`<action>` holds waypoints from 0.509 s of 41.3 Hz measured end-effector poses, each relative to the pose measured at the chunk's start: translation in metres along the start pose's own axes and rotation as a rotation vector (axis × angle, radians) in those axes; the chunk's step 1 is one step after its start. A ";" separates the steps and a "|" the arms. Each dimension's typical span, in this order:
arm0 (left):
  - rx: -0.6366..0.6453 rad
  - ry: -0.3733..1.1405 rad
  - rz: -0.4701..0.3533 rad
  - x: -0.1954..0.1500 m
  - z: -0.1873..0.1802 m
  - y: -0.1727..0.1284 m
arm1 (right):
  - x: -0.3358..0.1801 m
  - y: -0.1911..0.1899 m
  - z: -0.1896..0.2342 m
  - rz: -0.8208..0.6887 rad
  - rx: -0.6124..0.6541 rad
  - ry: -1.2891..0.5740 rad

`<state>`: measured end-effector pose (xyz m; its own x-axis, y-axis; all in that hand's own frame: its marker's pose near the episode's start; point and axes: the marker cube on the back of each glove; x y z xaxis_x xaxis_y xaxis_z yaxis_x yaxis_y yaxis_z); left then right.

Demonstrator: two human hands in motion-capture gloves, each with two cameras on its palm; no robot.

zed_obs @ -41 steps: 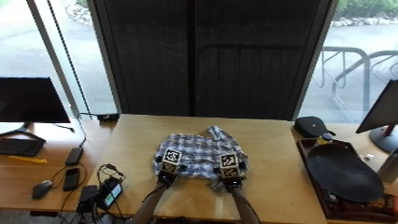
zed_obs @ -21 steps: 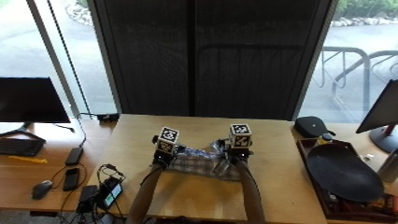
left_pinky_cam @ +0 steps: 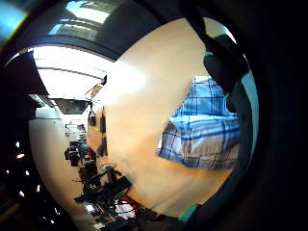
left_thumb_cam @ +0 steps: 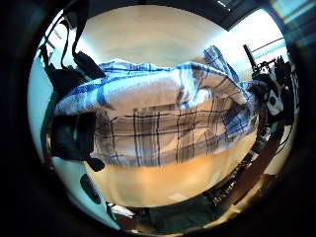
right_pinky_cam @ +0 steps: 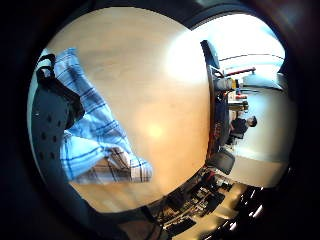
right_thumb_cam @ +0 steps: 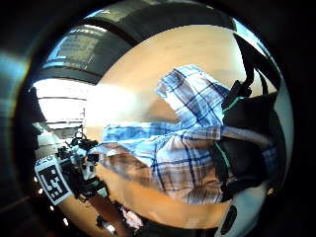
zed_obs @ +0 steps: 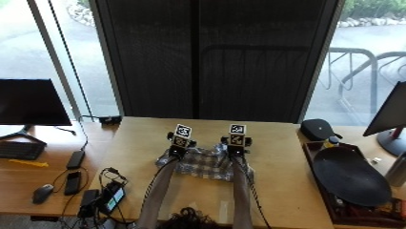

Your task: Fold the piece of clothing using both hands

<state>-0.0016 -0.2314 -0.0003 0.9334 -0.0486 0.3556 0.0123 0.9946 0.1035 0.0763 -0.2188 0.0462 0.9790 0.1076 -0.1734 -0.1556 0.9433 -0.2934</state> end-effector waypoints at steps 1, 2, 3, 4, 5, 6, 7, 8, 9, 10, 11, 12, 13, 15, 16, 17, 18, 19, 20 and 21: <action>-0.022 0.003 -0.003 0.001 0.006 0.001 | 0.003 -0.004 0.004 0.028 0.033 0.030; -0.051 0.009 -0.001 0.003 0.012 0.003 | 0.005 -0.008 0.007 0.041 0.058 0.047; -0.080 0.017 0.002 0.005 0.017 0.005 | 0.007 -0.011 0.011 0.047 0.071 0.053; -0.104 0.026 0.008 0.007 0.022 0.007 | 0.008 -0.012 0.014 0.051 0.073 0.054; -0.126 0.036 0.016 0.009 0.025 0.008 | 0.009 -0.013 0.017 0.056 0.075 0.049; -0.143 0.047 0.024 0.011 0.029 0.009 | 0.011 -0.014 0.018 0.061 0.082 0.042; -0.155 0.057 0.032 0.012 0.031 0.010 | 0.012 -0.015 0.019 0.067 0.097 0.033; -0.159 0.064 0.036 0.013 0.033 0.010 | 0.014 -0.017 0.019 0.078 0.115 0.027; -0.157 0.069 0.036 0.013 0.034 0.009 | 0.016 -0.019 0.019 0.091 0.129 0.027; -0.153 0.073 0.032 0.013 0.034 0.009 | 0.018 -0.020 0.019 0.104 0.137 0.030; -0.148 0.077 0.026 0.013 0.034 0.008 | 0.020 -0.020 0.019 0.111 0.140 0.032; -0.143 0.080 0.017 0.012 0.033 0.008 | 0.020 -0.019 0.018 0.109 0.140 0.031; -0.135 0.078 0.005 0.010 0.033 0.007 | 0.020 -0.018 0.017 0.100 0.142 0.025; -0.113 0.075 -0.019 0.007 0.031 0.006 | 0.019 -0.013 0.012 0.081 0.155 0.009; -0.099 0.080 -0.025 0.005 0.029 0.006 | 0.020 -0.010 0.009 0.077 0.171 0.002; -0.079 0.088 -0.027 0.004 0.027 0.005 | 0.021 -0.007 0.005 0.076 0.198 -0.006; -0.048 0.095 -0.030 0.003 0.025 0.004 | 0.023 -0.005 0.000 0.078 0.236 -0.016; -0.004 0.096 -0.034 0.001 0.022 0.001 | 0.026 -0.002 -0.006 0.083 0.284 -0.031; 0.049 0.092 -0.041 -0.001 0.019 -0.002 | 0.030 -0.001 -0.012 0.093 0.345 -0.052; 0.104 0.083 -0.048 -0.005 0.016 -0.006 | 0.035 0.000 -0.019 0.107 0.419 -0.079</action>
<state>-0.0119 -0.2387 0.0121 0.9592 -0.0835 0.2700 0.0241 0.9761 0.2161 0.1083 -0.2211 0.0217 0.9698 0.2204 -0.1045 -0.2062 0.9696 0.1315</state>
